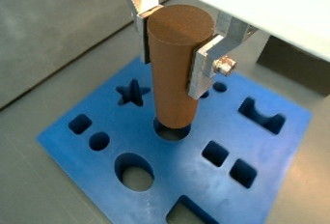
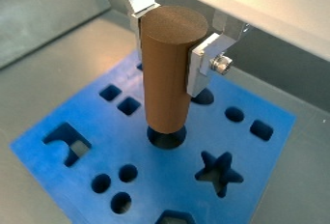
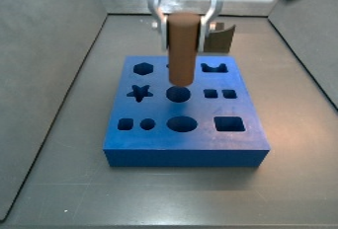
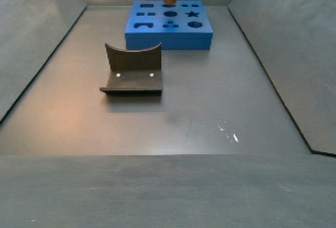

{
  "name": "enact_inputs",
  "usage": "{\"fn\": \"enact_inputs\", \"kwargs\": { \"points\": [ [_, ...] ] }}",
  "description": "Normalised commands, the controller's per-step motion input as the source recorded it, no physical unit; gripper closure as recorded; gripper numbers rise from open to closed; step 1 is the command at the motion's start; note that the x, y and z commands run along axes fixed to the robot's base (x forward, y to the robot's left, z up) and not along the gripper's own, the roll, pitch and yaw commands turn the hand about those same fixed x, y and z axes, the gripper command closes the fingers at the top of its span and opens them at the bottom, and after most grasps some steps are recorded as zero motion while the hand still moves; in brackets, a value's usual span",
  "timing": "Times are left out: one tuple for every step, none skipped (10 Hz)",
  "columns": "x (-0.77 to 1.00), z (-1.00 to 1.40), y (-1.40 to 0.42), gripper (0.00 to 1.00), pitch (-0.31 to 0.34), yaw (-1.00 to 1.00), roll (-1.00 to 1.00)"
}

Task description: Insert the round object.

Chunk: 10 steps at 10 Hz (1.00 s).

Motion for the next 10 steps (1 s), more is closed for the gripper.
{"fn": "enact_inputs", "kwargs": {
  "points": [
    [0.00, -0.53, 0.00, 1.00, -0.006, 0.00, 0.00],
    [0.13, -0.55, 0.00, 1.00, 0.000, -0.08, 0.00],
    [0.25, -0.52, 0.00, 1.00, 0.003, -0.10, 0.00],
    [0.28, -0.47, 0.00, 1.00, 0.040, -0.10, 0.00],
    [0.22, -0.55, 0.00, 1.00, 0.000, -0.09, 0.00],
    [0.05, -0.61, 0.00, 1.00, -0.031, -0.07, 0.00],
    [0.00, -0.42, 0.00, 1.00, 0.000, -0.04, 0.00],
    [0.00, -0.20, 0.00, 1.00, 0.000, 0.00, 0.02],
    [0.00, -0.27, 0.00, 1.00, -0.007, 0.00, 0.02],
    [0.00, -0.28, 0.00, 1.00, 0.000, 0.00, 0.03]
  ]
}}
